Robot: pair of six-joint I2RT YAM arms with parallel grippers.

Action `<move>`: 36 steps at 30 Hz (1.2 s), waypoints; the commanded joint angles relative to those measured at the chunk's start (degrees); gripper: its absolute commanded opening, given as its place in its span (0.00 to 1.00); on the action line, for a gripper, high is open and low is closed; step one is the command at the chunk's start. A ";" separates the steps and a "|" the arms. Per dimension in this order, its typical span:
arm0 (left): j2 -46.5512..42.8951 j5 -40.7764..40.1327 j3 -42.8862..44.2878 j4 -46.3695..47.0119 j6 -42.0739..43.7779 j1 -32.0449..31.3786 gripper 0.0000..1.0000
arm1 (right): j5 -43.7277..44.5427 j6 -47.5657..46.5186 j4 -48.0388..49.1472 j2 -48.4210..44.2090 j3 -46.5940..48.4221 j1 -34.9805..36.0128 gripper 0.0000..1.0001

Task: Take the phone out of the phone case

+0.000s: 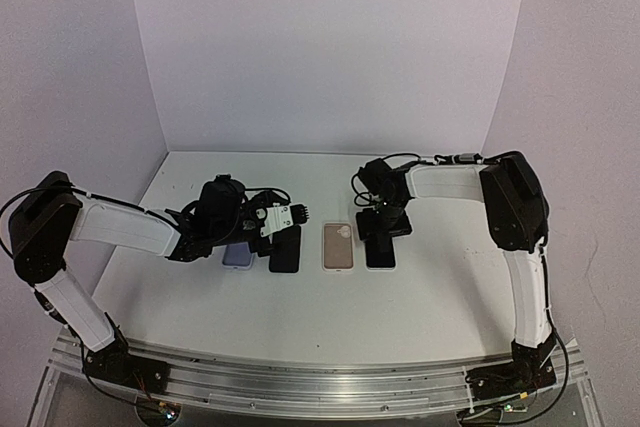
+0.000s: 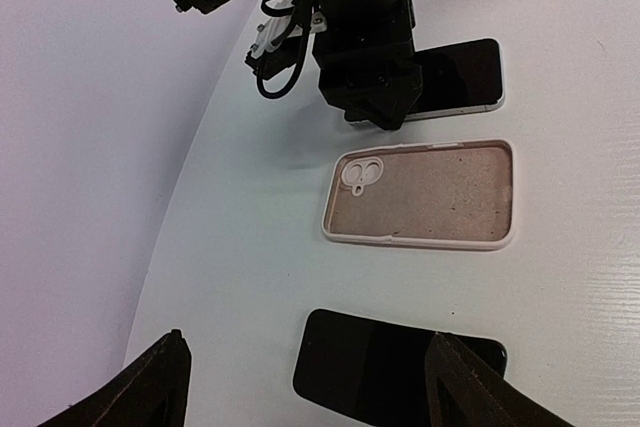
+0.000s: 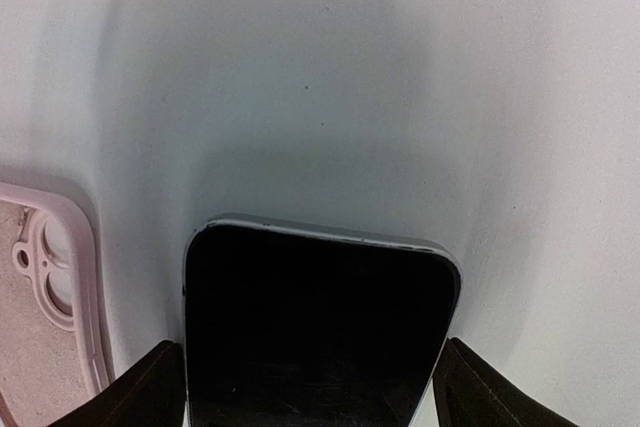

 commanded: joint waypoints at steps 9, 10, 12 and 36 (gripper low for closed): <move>-2.45 -0.92 0.95 0.28 -2.27 0.48 0.82 | 2.05 -0.33 -3.61 -3.00 4.26 -0.43 0.98; -2.56 -1.24 1.02 0.29 -3.15 0.57 0.82 | 2.88 -0.69 -3.58 -3.56 5.58 -0.41 0.98; -2.99 -2.30 1.58 -0.32 -7.88 1.35 0.83 | 4.13 -1.85 -3.54 -4.83 8.07 -0.44 0.98; -26.01 -10.35 -28.68 8.06 -55.23 38.72 1.00 | 11.23 -18.17 55.77 -71.61 -80.56 -20.35 0.98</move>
